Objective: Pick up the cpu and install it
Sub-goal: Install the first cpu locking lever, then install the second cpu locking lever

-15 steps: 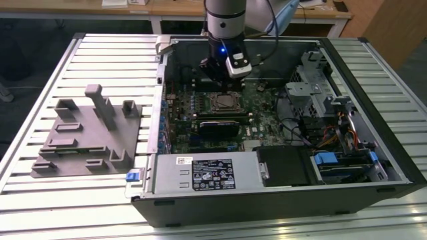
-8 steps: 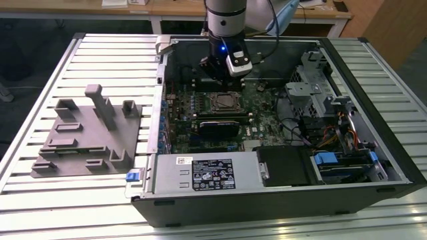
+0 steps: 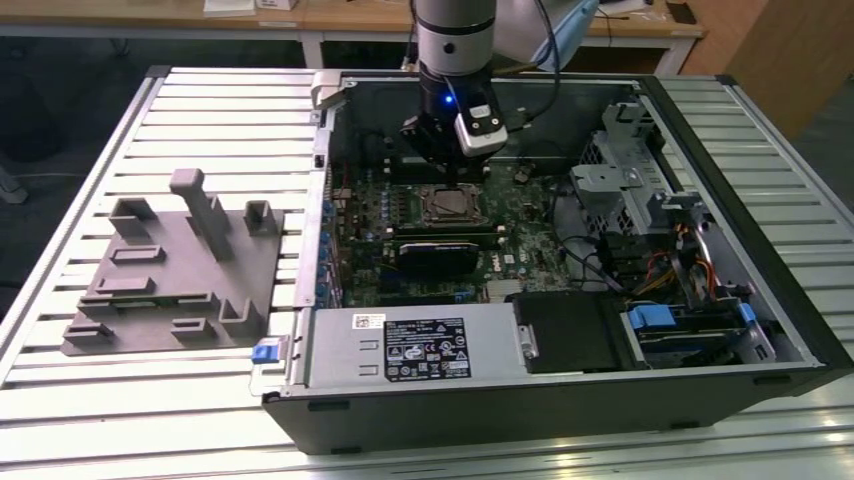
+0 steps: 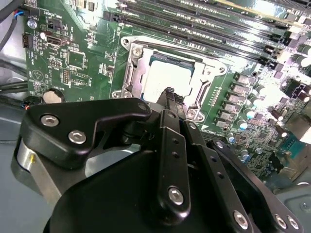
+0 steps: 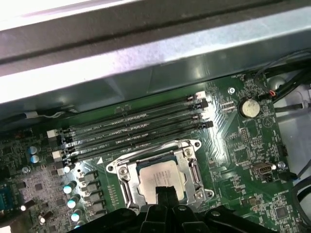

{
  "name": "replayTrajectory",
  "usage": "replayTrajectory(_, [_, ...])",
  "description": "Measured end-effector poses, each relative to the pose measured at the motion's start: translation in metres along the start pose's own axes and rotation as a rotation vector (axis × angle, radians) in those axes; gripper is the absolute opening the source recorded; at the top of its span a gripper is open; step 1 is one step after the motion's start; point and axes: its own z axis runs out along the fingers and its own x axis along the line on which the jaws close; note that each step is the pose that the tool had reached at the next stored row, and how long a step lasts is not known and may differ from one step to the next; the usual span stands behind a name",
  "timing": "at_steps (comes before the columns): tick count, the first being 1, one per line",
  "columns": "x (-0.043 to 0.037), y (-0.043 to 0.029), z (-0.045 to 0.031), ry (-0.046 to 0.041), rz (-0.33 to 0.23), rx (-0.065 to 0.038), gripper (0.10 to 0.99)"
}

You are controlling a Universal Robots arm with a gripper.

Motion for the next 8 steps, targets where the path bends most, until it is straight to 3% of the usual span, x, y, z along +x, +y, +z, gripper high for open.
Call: replayTrajectory(8, [-0.0001,-0.0005,-0.0001,0.0,0.0,0.0,0.106])
